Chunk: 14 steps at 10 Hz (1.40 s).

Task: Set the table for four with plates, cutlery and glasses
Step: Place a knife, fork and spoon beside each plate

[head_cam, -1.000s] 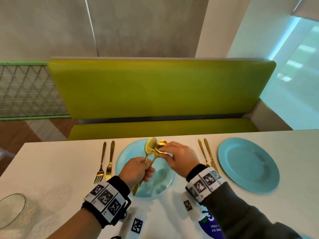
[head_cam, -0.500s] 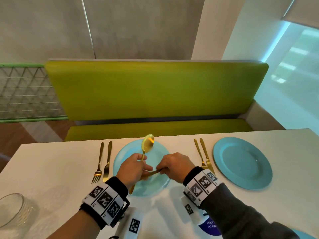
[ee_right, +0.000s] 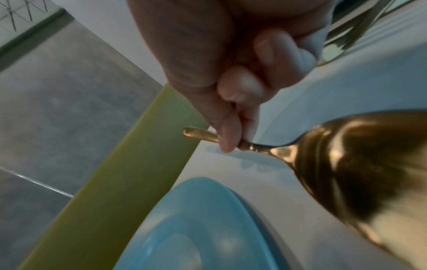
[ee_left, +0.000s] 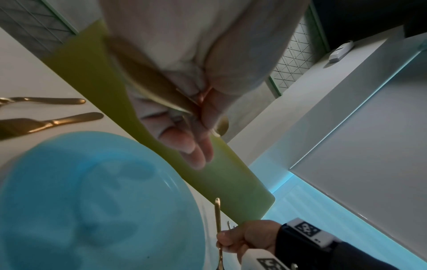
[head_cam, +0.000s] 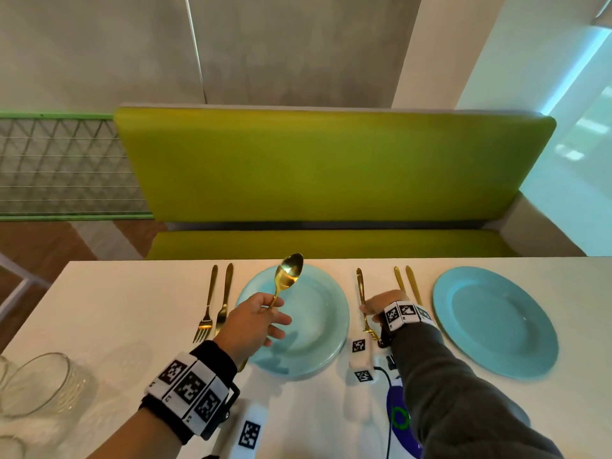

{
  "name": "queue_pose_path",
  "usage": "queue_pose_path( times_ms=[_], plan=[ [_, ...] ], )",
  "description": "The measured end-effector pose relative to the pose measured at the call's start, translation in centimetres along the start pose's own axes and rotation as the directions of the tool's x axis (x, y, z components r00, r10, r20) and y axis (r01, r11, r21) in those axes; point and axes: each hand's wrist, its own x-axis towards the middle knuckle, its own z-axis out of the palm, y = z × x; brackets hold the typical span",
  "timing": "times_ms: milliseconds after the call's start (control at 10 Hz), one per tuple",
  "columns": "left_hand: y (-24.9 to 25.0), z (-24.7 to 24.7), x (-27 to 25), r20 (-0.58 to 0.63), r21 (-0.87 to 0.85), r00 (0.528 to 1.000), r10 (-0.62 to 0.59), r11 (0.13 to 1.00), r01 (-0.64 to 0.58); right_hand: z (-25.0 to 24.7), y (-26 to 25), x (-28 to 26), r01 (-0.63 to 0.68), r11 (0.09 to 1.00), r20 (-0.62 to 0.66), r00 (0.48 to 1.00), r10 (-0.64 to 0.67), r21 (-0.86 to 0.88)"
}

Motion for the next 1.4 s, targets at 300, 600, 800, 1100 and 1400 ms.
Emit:
queue_pose_path(
  times_ms=[300, 600, 800, 1100, 1400],
  plan=[
    [-0.8, -1.2, -0.8, -0.026, 0.000, 1.000, -0.001, 1.000, 0.001, 0.7, -0.5, 1.0, 0.015, 0.999, -0.031, 0.999, -0.014, 0.047],
    [-1.6, -1.3, -2.2, -0.059, -0.046, 0.998, -0.020, 0.999, 0.018, 1.2, -1.4, -1.0, 0.112, 0.946, -0.108, 0.983, -0.151, -0.305],
    [-2.0, -0.5, -3.3, -0.079, 0.012, 0.995, -0.054, 0.998, 0.055, 1.0, -0.9, -8.1, 0.443, 0.809, -0.218, 0.808, -0.547, -0.387],
    [-0.5, 2.9, -9.6, 0.327, 0.558, 0.939, -0.110, 0.824, -0.098, 4.6, 4.0, -21.5, 0.523, 0.457, 0.166, 0.769, -0.618, -0.720],
    [-0.1, 5.2, -13.9, 0.567, 0.666, 0.811, -0.148, 0.661, -0.345, 4.1, 9.3, -26.6, 0.511, 0.573, 0.104, 0.797, -0.595, -0.641]
  ],
)
